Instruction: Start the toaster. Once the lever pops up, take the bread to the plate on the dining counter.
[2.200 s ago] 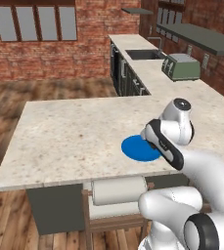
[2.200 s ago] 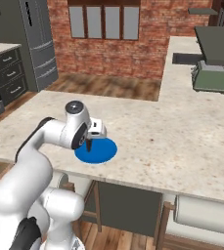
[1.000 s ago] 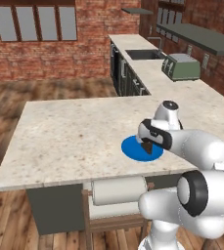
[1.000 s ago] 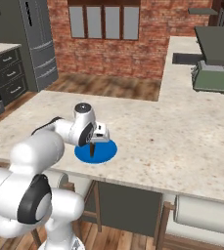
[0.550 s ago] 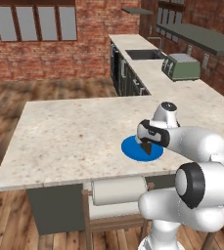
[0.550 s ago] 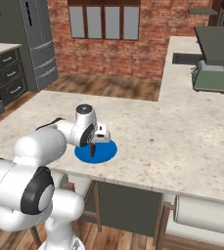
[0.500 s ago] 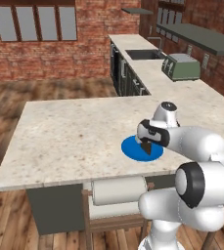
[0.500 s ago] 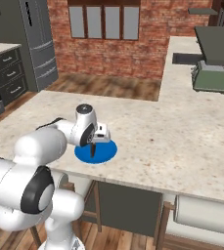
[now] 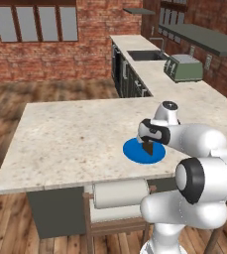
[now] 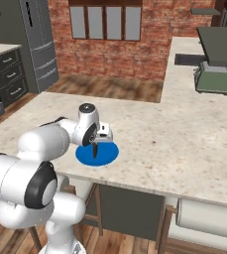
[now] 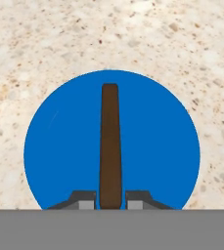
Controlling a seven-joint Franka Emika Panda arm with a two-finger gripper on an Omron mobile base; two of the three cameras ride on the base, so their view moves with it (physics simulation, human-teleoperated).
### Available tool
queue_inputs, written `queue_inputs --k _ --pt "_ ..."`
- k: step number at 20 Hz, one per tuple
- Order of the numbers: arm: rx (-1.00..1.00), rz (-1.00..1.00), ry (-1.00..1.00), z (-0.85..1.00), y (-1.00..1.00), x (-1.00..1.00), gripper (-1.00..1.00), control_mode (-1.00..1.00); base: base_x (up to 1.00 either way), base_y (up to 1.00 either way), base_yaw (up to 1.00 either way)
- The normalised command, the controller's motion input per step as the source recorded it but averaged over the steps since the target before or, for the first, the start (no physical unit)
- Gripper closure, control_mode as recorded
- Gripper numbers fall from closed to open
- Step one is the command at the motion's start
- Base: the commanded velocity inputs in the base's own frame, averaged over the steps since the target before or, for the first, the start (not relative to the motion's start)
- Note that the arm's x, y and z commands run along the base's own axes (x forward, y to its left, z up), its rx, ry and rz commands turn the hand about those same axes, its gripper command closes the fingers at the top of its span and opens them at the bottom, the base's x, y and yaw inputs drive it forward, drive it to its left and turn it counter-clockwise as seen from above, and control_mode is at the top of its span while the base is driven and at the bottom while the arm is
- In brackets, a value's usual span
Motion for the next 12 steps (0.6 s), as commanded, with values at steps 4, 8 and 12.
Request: queue_inputs --k 4,8,12 --pt "0.00 0.00 0.00 0.00 0.00 0.00 1.00 -1.00 0.00 0.00 0.00" --pt "0.00 0.00 0.00 0.00 0.00 0.00 -1.00 -1.00 0.00 0.00 0.00" --pt "0.00 0.00 0.00 0.00 0.00 0.00 -1.00 -1.00 0.00 0.00 0.00"
